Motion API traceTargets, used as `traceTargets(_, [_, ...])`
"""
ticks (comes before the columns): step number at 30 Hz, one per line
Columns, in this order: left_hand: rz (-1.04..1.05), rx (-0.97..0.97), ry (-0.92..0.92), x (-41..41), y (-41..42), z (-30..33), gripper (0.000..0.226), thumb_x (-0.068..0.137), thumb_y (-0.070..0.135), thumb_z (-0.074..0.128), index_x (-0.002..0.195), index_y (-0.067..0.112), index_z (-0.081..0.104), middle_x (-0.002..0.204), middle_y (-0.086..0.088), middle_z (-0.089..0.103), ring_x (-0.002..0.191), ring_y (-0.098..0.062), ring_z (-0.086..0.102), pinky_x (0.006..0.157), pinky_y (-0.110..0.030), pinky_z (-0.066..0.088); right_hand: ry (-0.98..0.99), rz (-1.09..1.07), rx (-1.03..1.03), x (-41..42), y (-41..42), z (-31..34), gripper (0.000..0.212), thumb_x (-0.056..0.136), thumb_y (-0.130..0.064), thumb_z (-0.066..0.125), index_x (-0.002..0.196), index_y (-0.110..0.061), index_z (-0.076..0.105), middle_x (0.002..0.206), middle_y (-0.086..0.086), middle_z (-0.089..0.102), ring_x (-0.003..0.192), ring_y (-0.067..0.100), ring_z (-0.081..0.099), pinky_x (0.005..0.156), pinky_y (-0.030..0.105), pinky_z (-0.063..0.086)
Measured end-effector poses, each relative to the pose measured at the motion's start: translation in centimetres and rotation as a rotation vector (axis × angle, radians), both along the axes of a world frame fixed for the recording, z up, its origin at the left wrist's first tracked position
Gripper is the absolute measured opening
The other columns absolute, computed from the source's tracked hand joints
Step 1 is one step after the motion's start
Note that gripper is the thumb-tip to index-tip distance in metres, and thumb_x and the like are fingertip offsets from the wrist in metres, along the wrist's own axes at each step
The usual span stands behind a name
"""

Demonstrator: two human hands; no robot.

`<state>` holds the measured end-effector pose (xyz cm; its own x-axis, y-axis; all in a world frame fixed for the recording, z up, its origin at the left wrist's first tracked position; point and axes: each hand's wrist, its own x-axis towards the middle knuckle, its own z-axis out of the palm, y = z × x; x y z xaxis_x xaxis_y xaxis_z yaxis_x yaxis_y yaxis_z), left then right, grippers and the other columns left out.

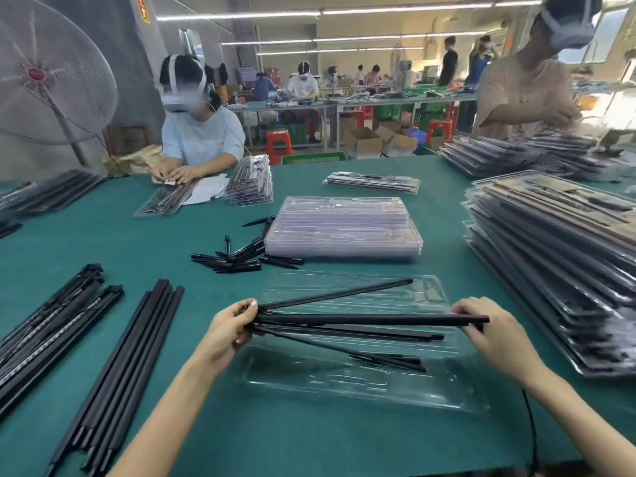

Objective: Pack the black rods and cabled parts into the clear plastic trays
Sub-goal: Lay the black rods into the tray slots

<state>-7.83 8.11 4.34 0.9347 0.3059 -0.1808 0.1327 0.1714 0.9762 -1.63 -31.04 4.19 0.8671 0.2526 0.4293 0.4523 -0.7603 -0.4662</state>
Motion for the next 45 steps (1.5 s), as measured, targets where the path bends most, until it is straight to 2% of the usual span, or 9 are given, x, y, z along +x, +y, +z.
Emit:
traceTargets(6, [-0.029, -0.002, -0.01, 0.3, 0.4, -0.6, 0.009, 0.095, 0.007, 0.051, 0.088, 0.008, 0.058, 0.063, 0.002, 0.046, 0.041, -0.002, 0.033, 0.034, -0.011, 0.022, 0.258, -0.003, 0.328, 0.6, 1.0, 0.2, 0.023, 0.093, -0.024, 0.058, 0.07, -0.023, 0.061, 0.06, -0.02, 0.061, 0.06, -0.007, 0.052, 0.057, 0.01, 0.036])
traceTargets(13, [0.005, -0.081, -0.079, 0.7, 1.5, -0.9, 0.015, 0.096, 0.003, 0.049, 0.088, 0.014, 0.055, 0.071, 0.006, 0.044, 0.049, 0.001, 0.043, 0.043, -0.011, 0.039, 0.936, 0.247, 0.653, 1.3, -0.5, 0.8, 0.025, 0.091, -0.027, 0.052, 0.074, -0.008, 0.051, 0.055, -0.005, 0.045, 0.04, 0.005, 0.031, 0.033, 0.012, 0.022])
traceTargets(18, [-0.181, -0.129, -0.172, 0.7, 2.1, -1.4, 0.004, 0.088, 0.009, 0.053, 0.087, 0.013, 0.052, 0.081, -0.001, 0.061, 0.073, -0.01, 0.065, 0.065, -0.021, 0.056, 1.112, 0.296, 0.976, 0.7, -0.4, 0.4, 0.037, 0.086, -0.048, 0.044, 0.082, -0.011, 0.044, 0.071, 0.006, 0.053, 0.044, 0.009, 0.033, 0.03, 0.012, 0.026])
traceTargets(22, [-0.273, -0.176, -0.236, 0.6, 2.0, -2.0, 0.007, 0.083, 0.009, 0.054, 0.088, 0.011, 0.05, 0.086, -0.004, 0.067, 0.081, -0.018, 0.068, 0.074, -0.026, 0.057, 1.035, 0.195, 1.059, 0.4, -0.4, -0.2, 0.059, 0.086, -0.058, 0.041, 0.092, -0.001, 0.056, 0.085, 0.016, 0.066, 0.042, 0.011, 0.041, 0.03, 0.015, 0.027])
traceTargets(25, [-0.3, -0.105, -0.271, 0.5, 1.9, -2.1, 0.01, 0.083, 0.007, 0.056, 0.09, 0.012, 0.05, 0.088, -0.002, 0.064, 0.085, -0.016, 0.066, 0.082, -0.027, 0.056, 1.024, 0.177, 1.039, 0.7, -0.3, -0.7, 0.047, 0.086, -0.048, 0.048, 0.09, -0.001, 0.056, 0.073, 0.009, 0.064, 0.039, 0.008, 0.038, 0.028, 0.013, 0.023])
traceTargets(30, [-0.276, 0.566, -0.269, -0.1, 2.4, -1.0, 0.042, 0.084, -0.01, 0.064, 0.112, 0.021, 0.059, 0.096, -0.003, 0.069, 0.092, -0.01, 0.064, 0.089, -0.019, 0.048, 0.898, 0.26, 0.9, 1.2, -1.0, -1.4, 0.022, 0.079, -0.03, 0.063, 0.08, -0.012, 0.052, 0.068, 0.005, 0.056, 0.045, 0.006, 0.038, 0.032, 0.013, 0.024])
traceTargets(33, [-0.214, 0.785, -0.331, -0.5, 2.2, -0.6, 0.04, 0.077, -0.012, 0.07, 0.098, 0.022, 0.071, 0.089, 0.005, 0.074, 0.09, -0.005, 0.065, 0.088, -0.019, 0.046, 0.82, 0.327, 0.757, 0.9, -1.4, -1.4, 0.026, 0.077, -0.026, 0.068, 0.083, -0.007, 0.05, 0.065, 0.003, 0.057, 0.046, 0.007, 0.036, 0.035, 0.014, 0.028])
traceTargets(39, [-0.254, 0.996, -0.366, -1.0, 2.1, -1.6, 0.043, 0.07, -0.015, 0.073, 0.086, 0.025, 0.074, 0.086, 0.011, 0.072, 0.089, -0.003, 0.058, 0.083, -0.013, 0.043, 0.566, 0.245, 0.382, 0.3, -1.3, -1.4, 0.023, 0.083, -0.021, 0.071, 0.078, -0.007, 0.054, 0.055, -0.004, 0.054, 0.048, 0.008, 0.045, 0.04, 0.019, 0.036])
traceTargets(45, [-0.326, 1.0, -0.305, -0.6, 2.4, -1.6, 0.057, 0.066, -0.022, 0.056, 0.085, 0.029, 0.07, 0.093, 0.013, 0.07, 0.092, -0.003, 0.062, 0.088, -0.017, 0.044, 0.397, 0.284, 0.312, -0.4, -1.7, -1.0, 0.026, 0.07, -0.04, 0.076, 0.072, -0.02, 0.059, 0.061, 0.0, 0.056, 0.055, 0.005, 0.045, 0.054, 0.019, 0.036])
